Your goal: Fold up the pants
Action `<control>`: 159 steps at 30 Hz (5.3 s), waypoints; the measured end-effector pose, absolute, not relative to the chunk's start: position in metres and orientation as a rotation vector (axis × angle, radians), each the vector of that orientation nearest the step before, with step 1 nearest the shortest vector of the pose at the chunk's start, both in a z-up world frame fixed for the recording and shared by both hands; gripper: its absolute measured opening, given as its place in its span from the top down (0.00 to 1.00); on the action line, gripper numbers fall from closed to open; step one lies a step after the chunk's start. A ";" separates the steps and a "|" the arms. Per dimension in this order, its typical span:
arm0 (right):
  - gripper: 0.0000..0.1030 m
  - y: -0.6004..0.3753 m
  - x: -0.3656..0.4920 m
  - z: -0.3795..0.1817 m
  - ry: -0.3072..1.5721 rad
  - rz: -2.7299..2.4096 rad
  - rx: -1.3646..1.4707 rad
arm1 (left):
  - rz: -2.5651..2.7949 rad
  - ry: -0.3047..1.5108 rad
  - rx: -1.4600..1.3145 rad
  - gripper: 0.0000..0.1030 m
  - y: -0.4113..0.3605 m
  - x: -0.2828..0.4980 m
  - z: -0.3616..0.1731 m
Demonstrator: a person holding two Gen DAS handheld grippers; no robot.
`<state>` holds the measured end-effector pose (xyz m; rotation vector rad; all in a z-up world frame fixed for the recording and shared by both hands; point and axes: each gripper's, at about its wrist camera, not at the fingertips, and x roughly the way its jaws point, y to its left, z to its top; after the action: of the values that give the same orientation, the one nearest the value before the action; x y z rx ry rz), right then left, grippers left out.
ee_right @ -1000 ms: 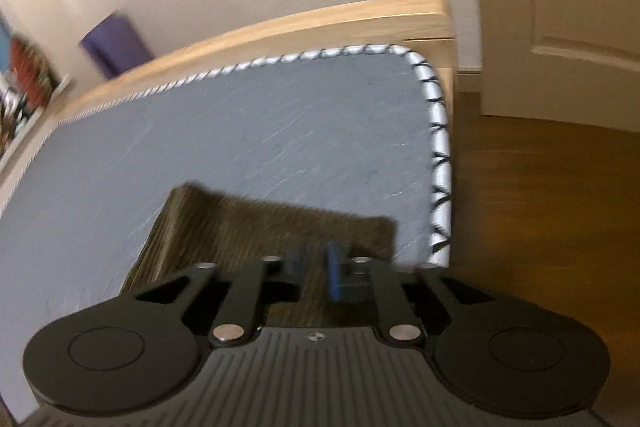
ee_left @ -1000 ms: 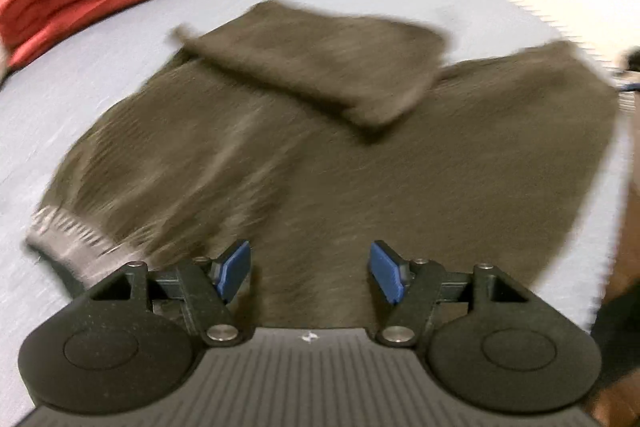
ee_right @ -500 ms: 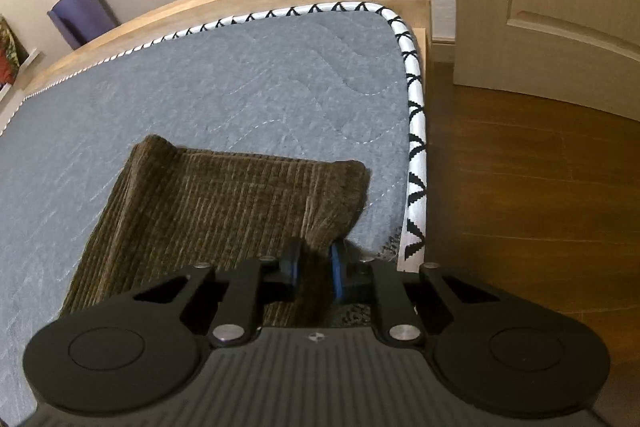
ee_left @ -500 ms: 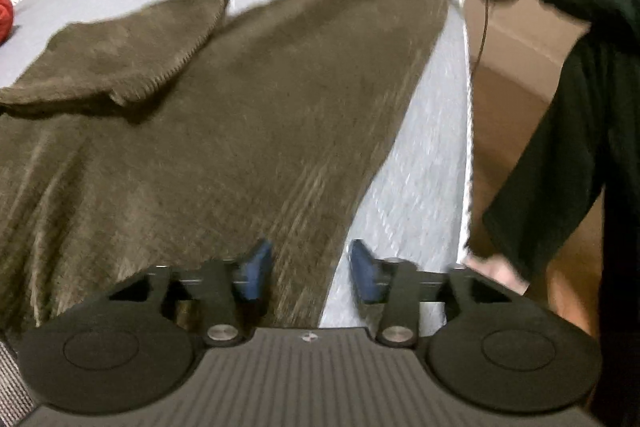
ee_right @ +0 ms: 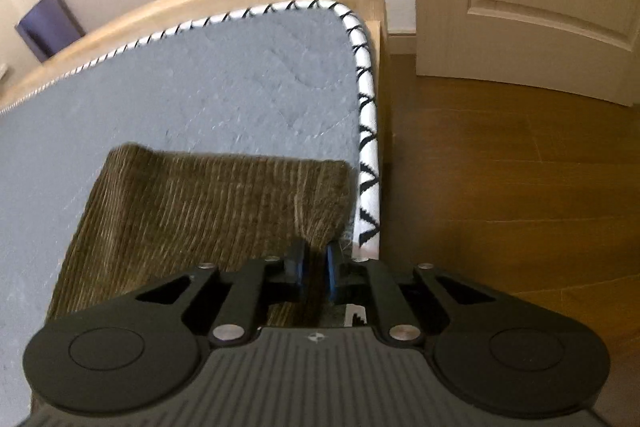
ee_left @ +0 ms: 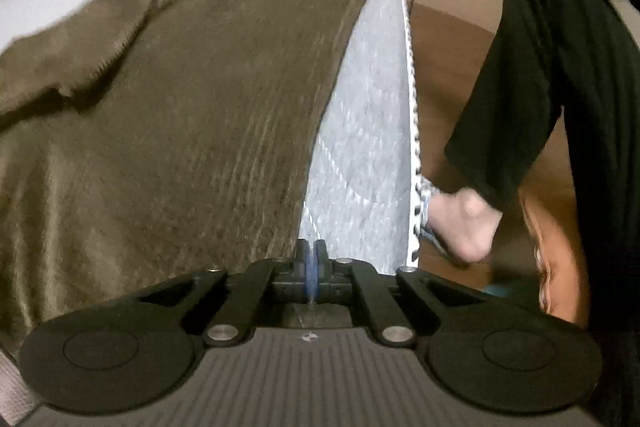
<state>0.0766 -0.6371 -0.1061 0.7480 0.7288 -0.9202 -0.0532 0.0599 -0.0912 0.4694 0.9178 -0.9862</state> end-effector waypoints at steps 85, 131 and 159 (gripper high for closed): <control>0.41 -0.262 0.142 -0.005 0.561 0.301 -0.075 | 0.006 0.799 0.049 0.00 0.139 0.044 -0.046; 0.60 -0.205 0.224 -0.048 0.621 0.230 0.079 | -0.106 0.763 -0.102 0.57 0.157 0.043 -0.037; 0.90 -0.184 0.269 -0.069 0.643 0.585 -0.061 | -0.022 0.806 -0.074 0.52 0.168 0.070 -0.049</control>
<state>0.2690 -0.1839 -0.0685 -0.0611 0.6431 0.5853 0.0701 0.1680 -0.0491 -0.0743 0.8059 -0.0219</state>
